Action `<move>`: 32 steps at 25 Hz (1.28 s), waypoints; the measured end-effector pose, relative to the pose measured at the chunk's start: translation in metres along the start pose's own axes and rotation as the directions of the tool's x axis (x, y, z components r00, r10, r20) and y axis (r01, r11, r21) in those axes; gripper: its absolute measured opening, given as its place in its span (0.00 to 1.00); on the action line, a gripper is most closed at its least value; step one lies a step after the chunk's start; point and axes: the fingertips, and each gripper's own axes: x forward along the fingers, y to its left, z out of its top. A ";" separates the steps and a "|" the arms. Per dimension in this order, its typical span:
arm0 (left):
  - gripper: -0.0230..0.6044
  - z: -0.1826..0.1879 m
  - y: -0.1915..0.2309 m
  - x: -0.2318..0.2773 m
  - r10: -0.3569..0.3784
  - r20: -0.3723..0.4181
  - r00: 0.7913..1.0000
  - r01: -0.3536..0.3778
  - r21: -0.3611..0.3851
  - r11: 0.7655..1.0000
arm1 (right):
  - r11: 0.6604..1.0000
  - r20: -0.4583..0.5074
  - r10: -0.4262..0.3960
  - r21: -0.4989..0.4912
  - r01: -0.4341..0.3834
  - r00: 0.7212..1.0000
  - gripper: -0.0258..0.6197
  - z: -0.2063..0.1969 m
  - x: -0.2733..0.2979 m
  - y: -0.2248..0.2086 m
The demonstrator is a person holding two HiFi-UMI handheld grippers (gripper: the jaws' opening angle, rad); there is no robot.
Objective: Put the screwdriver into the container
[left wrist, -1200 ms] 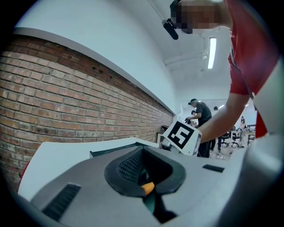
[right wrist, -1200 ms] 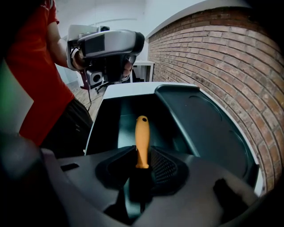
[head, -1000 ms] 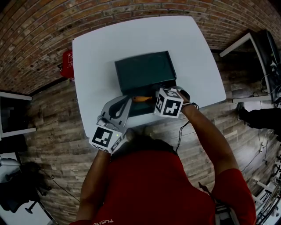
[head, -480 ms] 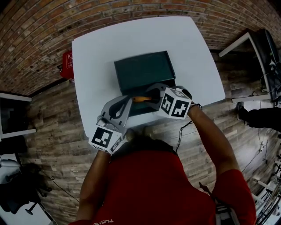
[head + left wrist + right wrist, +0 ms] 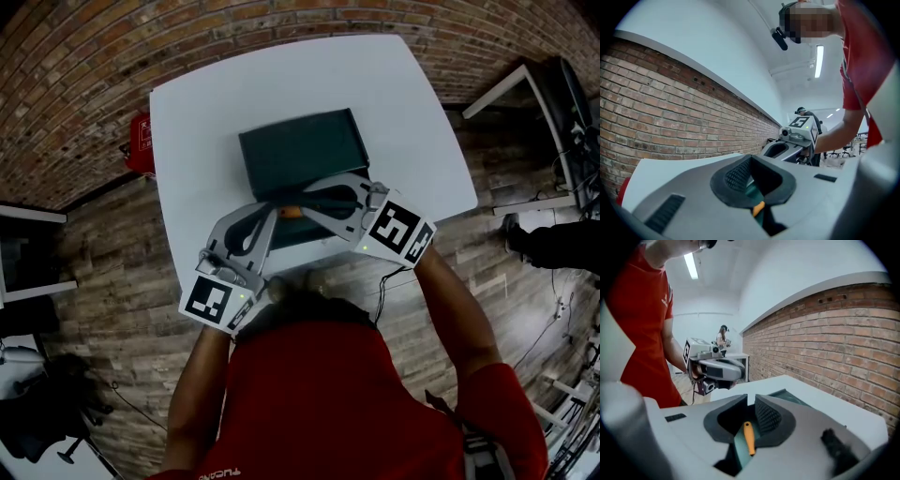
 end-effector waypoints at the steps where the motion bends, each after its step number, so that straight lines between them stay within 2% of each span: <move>1: 0.06 0.005 0.000 0.000 -0.002 0.011 1.000 0.002 0.001 1.000 | 1.000 0.043 -0.005 0.013 0.004 0.999 0.14 0.010 -0.004 0.001; 4: 0.06 0.020 -0.003 -0.002 -0.010 0.042 0.999 0.010 0.003 1.000 | 0.999 0.153 -0.017 0.037 0.012 0.988 0.13 0.037 -0.014 0.004; 9: 0.06 0.038 -0.010 -0.006 -0.025 0.076 0.997 0.024 0.008 1.000 | 0.997 0.284 -0.032 0.075 0.011 0.958 0.11 0.072 -0.028 0.012; 17: 0.06 0.068 -0.020 -0.016 -0.040 0.135 0.990 0.039 0.006 0.999 | 0.995 0.402 -0.078 0.089 0.046 0.912 0.10 0.099 -0.048 0.024; 23: 0.06 0.083 -0.031 -0.024 -0.055 0.164 0.985 0.050 0.031 0.998 | 0.992 0.459 -0.124 0.085 0.096 0.880 0.10 0.110 -0.061 0.034; 32: 0.06 0.092 -0.050 -0.038 -0.085 0.193 0.978 0.079 0.038 0.996 | 0.984 0.473 -0.179 0.072 0.164 0.863 0.09 0.116 -0.072 0.047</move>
